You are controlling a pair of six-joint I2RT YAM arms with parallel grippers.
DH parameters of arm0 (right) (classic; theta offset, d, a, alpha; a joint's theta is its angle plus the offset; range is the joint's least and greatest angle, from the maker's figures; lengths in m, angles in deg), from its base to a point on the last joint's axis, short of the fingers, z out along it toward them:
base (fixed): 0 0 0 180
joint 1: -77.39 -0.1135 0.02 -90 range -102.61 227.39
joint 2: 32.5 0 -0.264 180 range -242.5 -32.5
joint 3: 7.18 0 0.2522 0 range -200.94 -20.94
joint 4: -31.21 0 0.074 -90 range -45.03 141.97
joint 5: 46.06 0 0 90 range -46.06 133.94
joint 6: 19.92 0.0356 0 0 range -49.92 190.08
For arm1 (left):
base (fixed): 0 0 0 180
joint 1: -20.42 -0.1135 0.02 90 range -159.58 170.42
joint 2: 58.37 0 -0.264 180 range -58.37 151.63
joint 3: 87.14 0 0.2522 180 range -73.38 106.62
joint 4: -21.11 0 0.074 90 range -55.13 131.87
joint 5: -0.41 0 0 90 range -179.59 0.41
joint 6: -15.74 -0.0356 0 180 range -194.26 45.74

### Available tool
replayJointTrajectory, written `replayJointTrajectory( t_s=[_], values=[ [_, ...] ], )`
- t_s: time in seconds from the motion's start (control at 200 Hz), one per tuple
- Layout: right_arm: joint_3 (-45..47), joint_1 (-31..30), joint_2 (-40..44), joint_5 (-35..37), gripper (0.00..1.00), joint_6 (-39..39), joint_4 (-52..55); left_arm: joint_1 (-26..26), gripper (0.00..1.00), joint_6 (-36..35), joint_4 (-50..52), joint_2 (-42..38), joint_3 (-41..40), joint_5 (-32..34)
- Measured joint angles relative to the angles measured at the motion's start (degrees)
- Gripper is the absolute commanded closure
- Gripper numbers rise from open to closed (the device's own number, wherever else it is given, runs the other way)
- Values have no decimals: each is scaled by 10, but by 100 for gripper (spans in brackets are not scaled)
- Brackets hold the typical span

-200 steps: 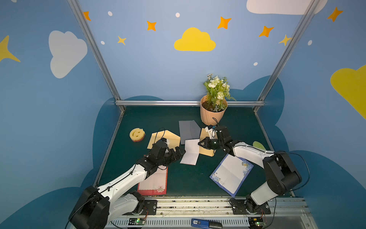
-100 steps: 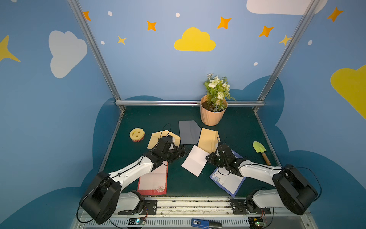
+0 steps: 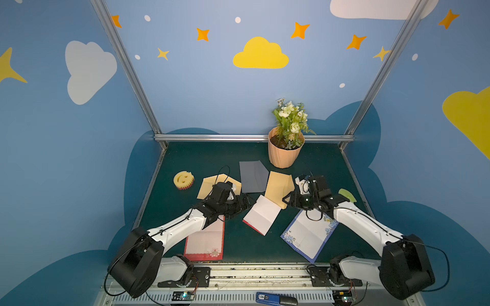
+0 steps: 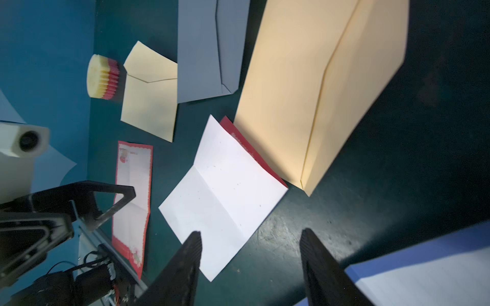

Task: Fold the letter paper in half and place it into the envelope
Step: Adjust the letter paper at the center of the board.

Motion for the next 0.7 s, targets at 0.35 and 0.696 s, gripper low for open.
replayJointTrajectory(
  t_s=[0.35,0.696],
  values=[
    [-76,3,-179,-80,53,-144,69,97,6,92,2,-65,-85,58],
    [-79,3,-212,-77,54,-165,66,162,16,156,-60,34,-95,92]
  ],
)
